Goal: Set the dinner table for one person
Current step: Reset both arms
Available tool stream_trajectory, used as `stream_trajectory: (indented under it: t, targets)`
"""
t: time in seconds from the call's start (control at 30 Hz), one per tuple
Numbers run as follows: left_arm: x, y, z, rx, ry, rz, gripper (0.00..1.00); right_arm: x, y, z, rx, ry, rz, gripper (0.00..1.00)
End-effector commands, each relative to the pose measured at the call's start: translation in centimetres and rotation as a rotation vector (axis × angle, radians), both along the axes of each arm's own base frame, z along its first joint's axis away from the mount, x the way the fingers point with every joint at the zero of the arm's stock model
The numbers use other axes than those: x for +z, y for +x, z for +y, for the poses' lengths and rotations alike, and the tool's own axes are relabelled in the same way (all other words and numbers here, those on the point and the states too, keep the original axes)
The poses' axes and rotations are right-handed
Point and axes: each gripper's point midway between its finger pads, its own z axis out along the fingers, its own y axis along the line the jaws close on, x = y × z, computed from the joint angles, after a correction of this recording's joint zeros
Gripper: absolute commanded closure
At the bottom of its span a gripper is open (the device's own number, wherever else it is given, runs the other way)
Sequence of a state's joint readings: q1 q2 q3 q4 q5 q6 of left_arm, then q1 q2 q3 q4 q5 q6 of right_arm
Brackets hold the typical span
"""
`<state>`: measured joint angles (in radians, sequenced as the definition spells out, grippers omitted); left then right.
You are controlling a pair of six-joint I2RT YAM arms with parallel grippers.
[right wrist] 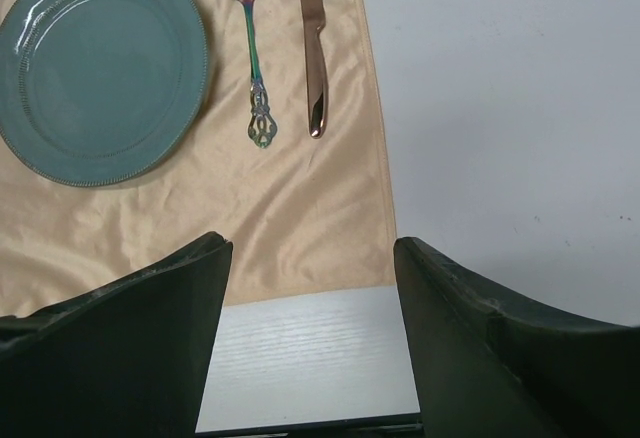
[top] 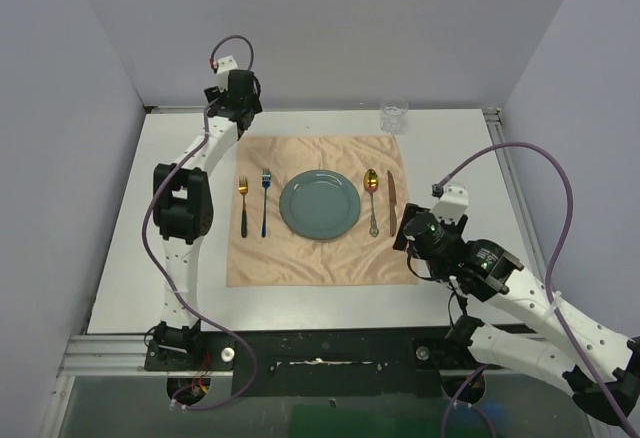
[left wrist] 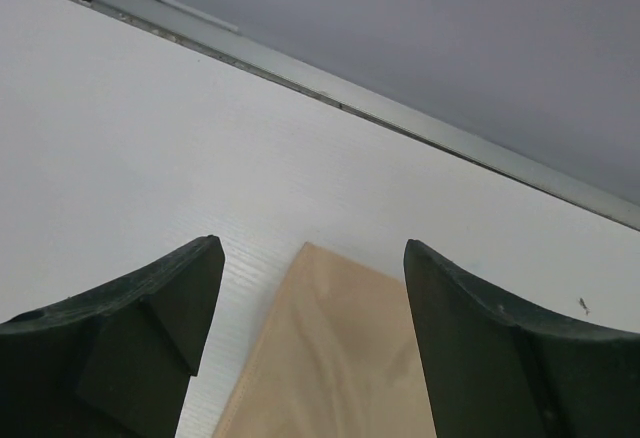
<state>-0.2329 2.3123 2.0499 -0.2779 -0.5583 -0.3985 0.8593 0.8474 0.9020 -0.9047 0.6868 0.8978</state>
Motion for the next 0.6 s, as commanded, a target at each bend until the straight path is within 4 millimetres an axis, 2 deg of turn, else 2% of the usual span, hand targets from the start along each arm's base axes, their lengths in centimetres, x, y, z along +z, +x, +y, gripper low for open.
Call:
stream_trajectory:
  t: [0.0, 0.17, 0.23, 0.27, 0.3, 0.33, 0.47, 0.53, 0.57]
  targets:
    - [5.0, -0.9, -2.3, -0.087, -0.058, -0.026, 0.28, 0.8, 0.3, 0.4, 0.0, 0.039, -0.043, 0.33]
    - [2.1, -3.8, -4.3, -0.131, -0.154, 0.141, 0.29, 0.8, 0.2, 0.3, -0.001, 0.054, -0.046, 0.3]
    - [3.1, -5.0, -5.5, -0.158, -0.166, 0.106, 0.3, 1.3, 0.3, 0.2, -0.001, 0.049, -0.062, 0.24]
    - [4.5, -5.7, -6.3, -0.179, -0.164, 0.06, 0.3, 1.9, 0.5, 0.0, -0.002, 0.04, -0.079, 0.21]
    - [8.0, -6.4, -7.2, -0.201, -0.172, -0.034, 0.3, 2.8, 0.8, -0.2, -0.004, 0.029, -0.103, 0.17]
    - [9.9, -7.3, -7.9, -0.218, -0.164, -0.086, 0.3, 3.9, 1.2, -0.3, -0.006, 0.018, -0.133, 0.14]
    - [18.2, -11.9, -11.7, -0.305, -0.164, -0.25, 0.3, 9.2, 2.8, -0.6, -0.007, -0.035, -0.254, 0.06]
    - [21.0, -14.5, -12.9, -0.337, -0.163, -0.3, 0.3, 10.9, 3.6, -0.1, 0.007, -0.052, -0.293, 0.04]
    - [21.5, -15.8, -13.3, -0.347, -0.159, -0.308, 0.3, 11.5, 3.9, 0.1, 0.014, -0.058, -0.305, 0.02]
